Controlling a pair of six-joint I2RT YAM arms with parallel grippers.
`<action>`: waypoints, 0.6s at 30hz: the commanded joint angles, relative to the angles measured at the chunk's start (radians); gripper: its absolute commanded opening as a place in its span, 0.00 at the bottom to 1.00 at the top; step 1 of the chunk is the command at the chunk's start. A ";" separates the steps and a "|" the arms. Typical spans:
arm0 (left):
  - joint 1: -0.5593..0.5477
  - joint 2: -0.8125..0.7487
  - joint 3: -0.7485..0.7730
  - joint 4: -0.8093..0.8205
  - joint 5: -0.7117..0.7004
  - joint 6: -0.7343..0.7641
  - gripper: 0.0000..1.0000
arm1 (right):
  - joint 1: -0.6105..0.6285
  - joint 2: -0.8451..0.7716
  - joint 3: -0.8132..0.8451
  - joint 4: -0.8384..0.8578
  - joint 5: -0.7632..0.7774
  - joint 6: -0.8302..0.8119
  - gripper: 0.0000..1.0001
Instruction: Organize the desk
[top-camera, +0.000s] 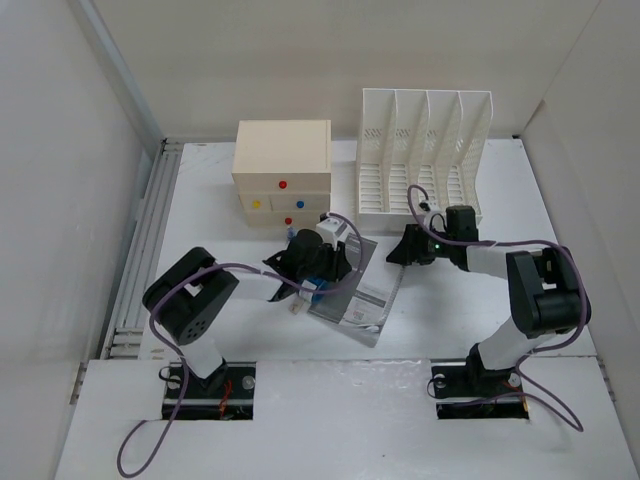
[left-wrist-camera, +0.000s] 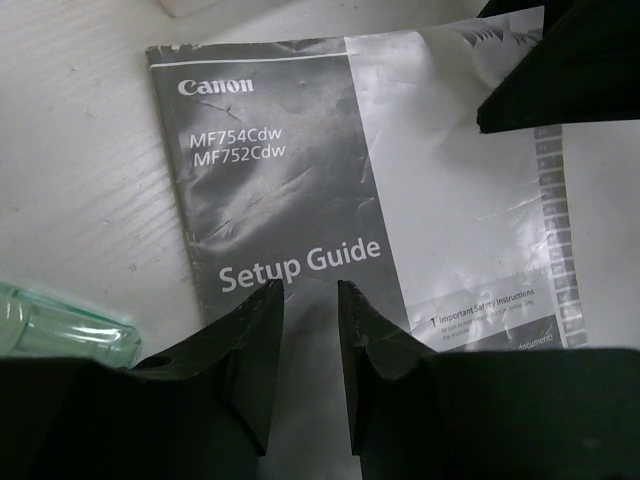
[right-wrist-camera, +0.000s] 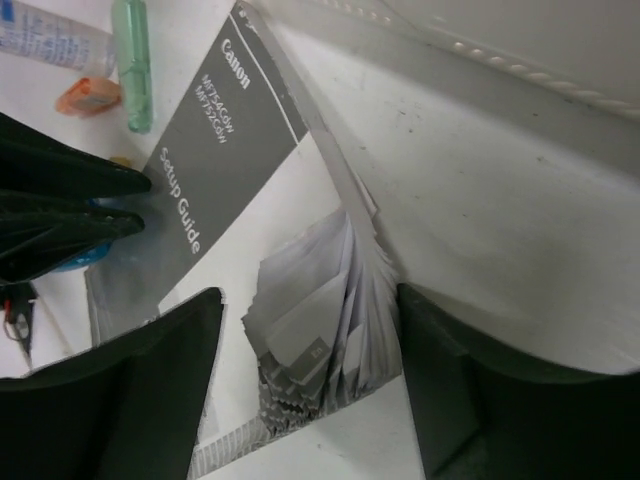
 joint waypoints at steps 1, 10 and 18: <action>-0.008 0.025 0.038 0.071 0.030 0.020 0.25 | 0.011 -0.009 -0.020 -0.049 0.054 0.012 0.67; -0.008 0.093 0.066 0.071 0.039 0.030 0.18 | 0.040 -0.018 0.001 -0.078 0.023 0.001 0.03; -0.008 0.001 0.115 0.030 0.039 0.040 0.46 | 0.040 -0.135 0.135 -0.246 0.043 -0.114 0.00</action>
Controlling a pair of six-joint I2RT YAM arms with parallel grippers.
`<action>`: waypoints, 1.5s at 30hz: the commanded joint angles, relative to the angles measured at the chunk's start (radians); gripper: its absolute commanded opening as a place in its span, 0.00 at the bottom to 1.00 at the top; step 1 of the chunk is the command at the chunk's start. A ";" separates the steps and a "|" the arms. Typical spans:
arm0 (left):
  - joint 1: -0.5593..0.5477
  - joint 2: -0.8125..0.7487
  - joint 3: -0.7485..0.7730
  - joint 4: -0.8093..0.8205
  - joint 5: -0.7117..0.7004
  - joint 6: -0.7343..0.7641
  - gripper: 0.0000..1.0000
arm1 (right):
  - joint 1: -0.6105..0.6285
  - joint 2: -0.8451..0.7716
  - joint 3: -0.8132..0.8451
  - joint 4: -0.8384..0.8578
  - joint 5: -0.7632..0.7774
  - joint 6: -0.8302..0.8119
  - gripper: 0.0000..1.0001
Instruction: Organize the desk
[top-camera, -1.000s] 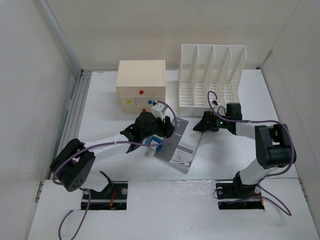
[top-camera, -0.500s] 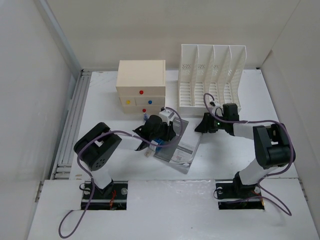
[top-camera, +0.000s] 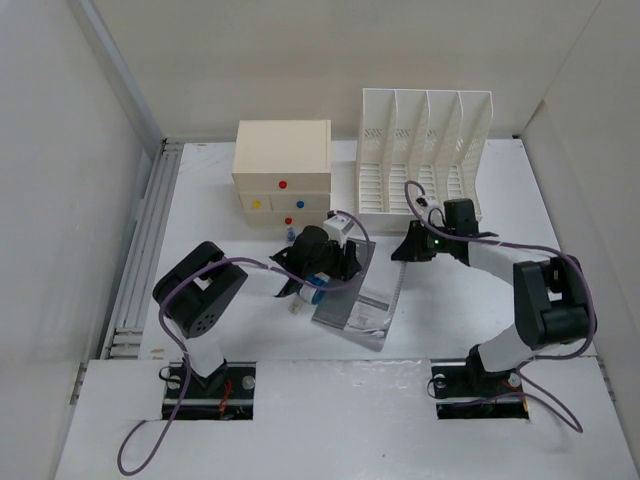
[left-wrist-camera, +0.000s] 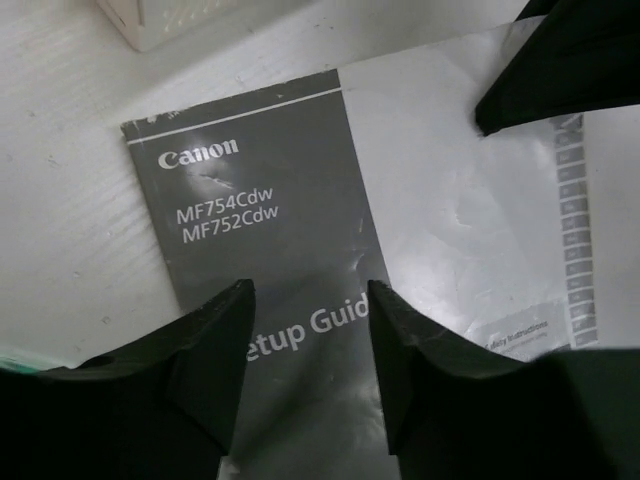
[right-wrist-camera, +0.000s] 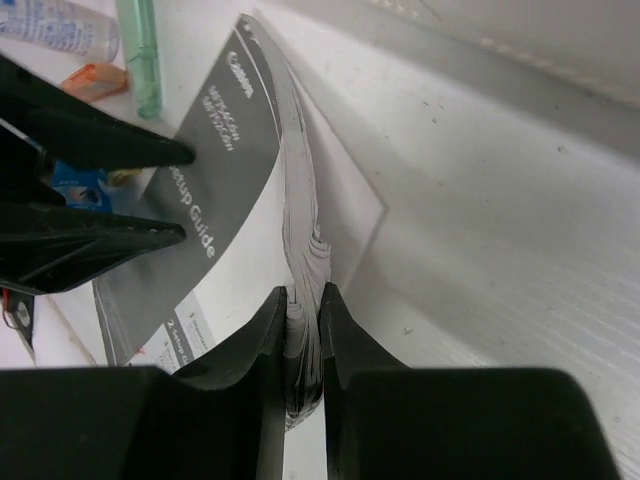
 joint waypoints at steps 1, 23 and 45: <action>-0.003 -0.095 0.071 -0.029 0.007 0.020 0.50 | 0.014 -0.091 0.101 -0.143 0.003 -0.108 0.00; -0.003 -0.570 0.256 -0.330 0.016 0.020 0.60 | 0.014 -0.482 0.529 -0.461 0.040 -0.403 0.00; 0.041 -0.885 0.273 -0.591 -0.145 0.084 0.68 | 0.014 -0.381 0.733 -0.133 0.684 -0.202 0.00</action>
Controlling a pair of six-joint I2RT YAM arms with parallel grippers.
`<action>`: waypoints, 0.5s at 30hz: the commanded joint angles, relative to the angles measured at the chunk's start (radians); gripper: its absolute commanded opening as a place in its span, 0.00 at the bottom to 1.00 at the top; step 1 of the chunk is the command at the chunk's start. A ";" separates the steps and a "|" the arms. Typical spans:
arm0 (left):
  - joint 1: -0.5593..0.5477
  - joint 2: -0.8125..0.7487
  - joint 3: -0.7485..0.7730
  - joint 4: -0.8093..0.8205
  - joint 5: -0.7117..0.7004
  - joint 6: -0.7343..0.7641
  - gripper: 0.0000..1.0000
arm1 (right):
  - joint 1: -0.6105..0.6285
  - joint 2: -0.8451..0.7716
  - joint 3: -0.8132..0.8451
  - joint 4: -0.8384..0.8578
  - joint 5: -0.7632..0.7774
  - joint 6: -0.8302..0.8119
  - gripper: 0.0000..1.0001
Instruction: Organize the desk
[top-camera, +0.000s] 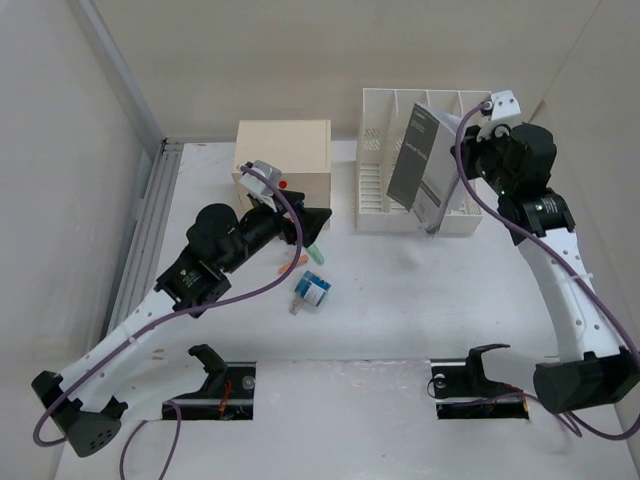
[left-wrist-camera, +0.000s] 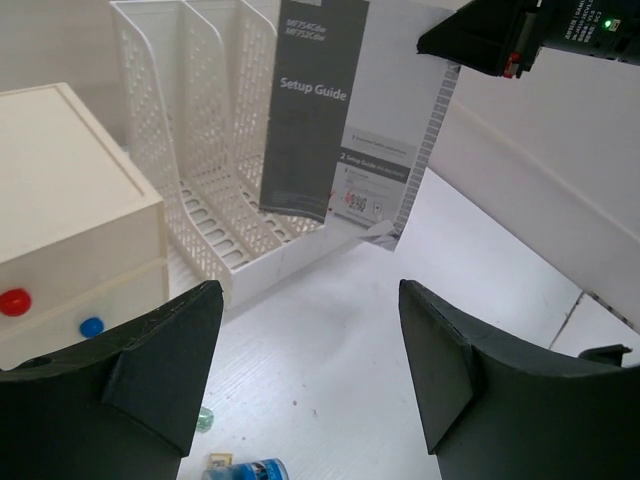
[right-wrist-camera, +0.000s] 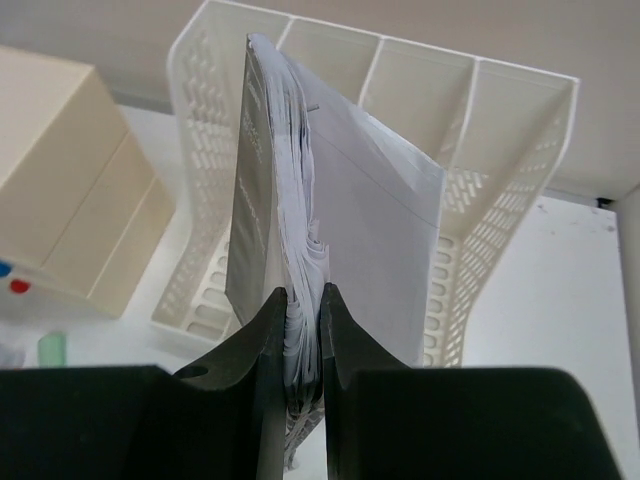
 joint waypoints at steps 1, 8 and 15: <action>0.020 -0.048 -0.009 0.001 -0.030 0.023 0.68 | 0.008 0.010 0.103 0.220 0.145 0.032 0.00; 0.020 -0.048 -0.009 0.001 -0.030 0.023 0.70 | 0.058 0.070 0.116 0.301 0.265 -0.012 0.00; 0.020 -0.048 -0.018 0.001 -0.030 0.023 0.70 | 0.130 0.146 0.115 0.392 0.388 -0.032 0.00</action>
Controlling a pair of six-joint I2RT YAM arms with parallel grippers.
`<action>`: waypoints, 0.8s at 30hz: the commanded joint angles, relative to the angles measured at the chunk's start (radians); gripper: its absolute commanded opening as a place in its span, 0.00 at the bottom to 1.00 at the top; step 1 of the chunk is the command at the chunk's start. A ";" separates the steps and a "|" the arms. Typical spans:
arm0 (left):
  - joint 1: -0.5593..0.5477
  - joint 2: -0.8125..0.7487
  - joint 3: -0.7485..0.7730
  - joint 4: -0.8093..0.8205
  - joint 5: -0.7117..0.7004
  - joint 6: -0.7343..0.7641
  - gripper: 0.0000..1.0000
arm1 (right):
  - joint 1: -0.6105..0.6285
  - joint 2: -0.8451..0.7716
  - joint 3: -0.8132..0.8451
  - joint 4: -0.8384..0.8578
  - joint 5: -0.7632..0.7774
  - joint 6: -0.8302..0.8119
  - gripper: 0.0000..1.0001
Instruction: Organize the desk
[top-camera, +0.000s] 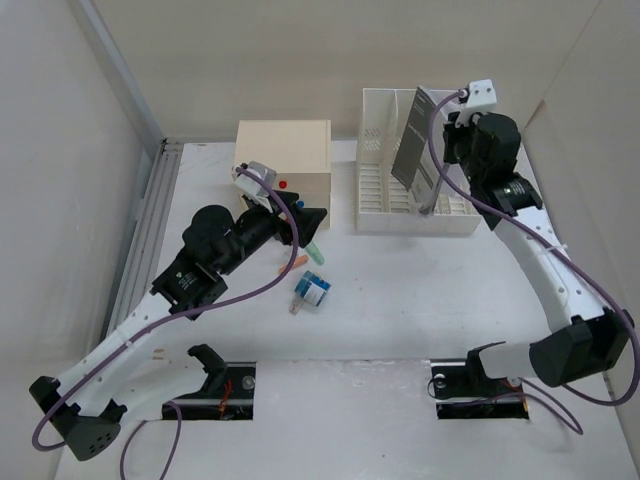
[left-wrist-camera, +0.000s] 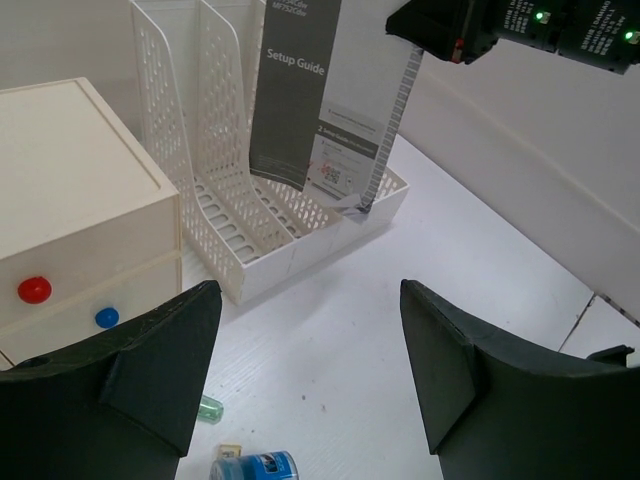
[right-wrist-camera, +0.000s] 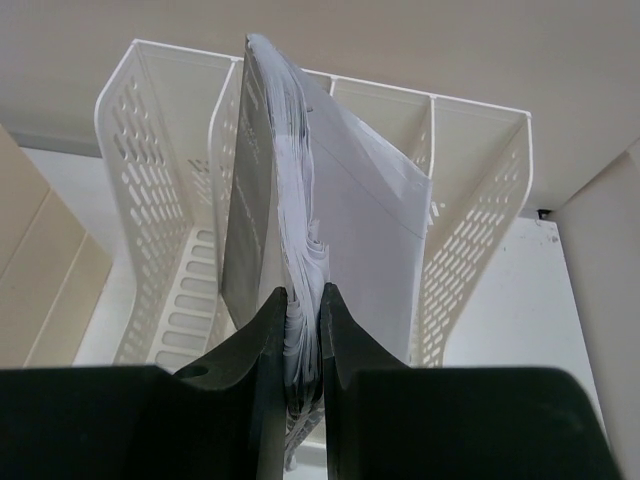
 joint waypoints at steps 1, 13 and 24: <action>0.001 -0.016 -0.012 0.029 -0.008 0.013 0.70 | 0.049 -0.003 0.073 0.262 0.105 -0.005 0.00; 0.001 -0.016 -0.022 0.029 -0.027 0.013 0.70 | 0.253 0.138 0.051 0.456 0.440 -0.002 0.00; 0.001 -0.016 -0.031 0.038 -0.027 0.013 0.71 | 0.274 0.190 0.011 0.494 0.509 0.162 0.00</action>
